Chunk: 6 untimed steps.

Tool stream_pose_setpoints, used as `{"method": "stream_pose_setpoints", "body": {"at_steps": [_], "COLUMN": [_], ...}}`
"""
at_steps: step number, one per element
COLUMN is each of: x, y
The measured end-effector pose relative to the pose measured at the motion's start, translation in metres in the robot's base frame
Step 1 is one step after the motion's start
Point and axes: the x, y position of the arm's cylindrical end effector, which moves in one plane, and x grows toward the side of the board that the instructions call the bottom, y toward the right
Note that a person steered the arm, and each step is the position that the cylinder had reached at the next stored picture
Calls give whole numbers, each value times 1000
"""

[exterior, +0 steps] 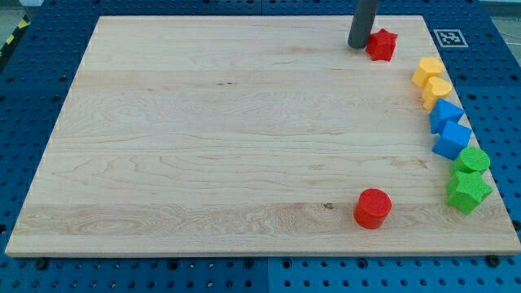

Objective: Move the red star to the top of the yellow hexagon

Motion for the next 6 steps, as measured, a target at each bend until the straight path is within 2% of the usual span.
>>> {"method": "stream_pose_setpoints", "body": {"at_steps": [1, 3, 6], "x": [21, 22, 22], "y": [0, 31, 47]}}
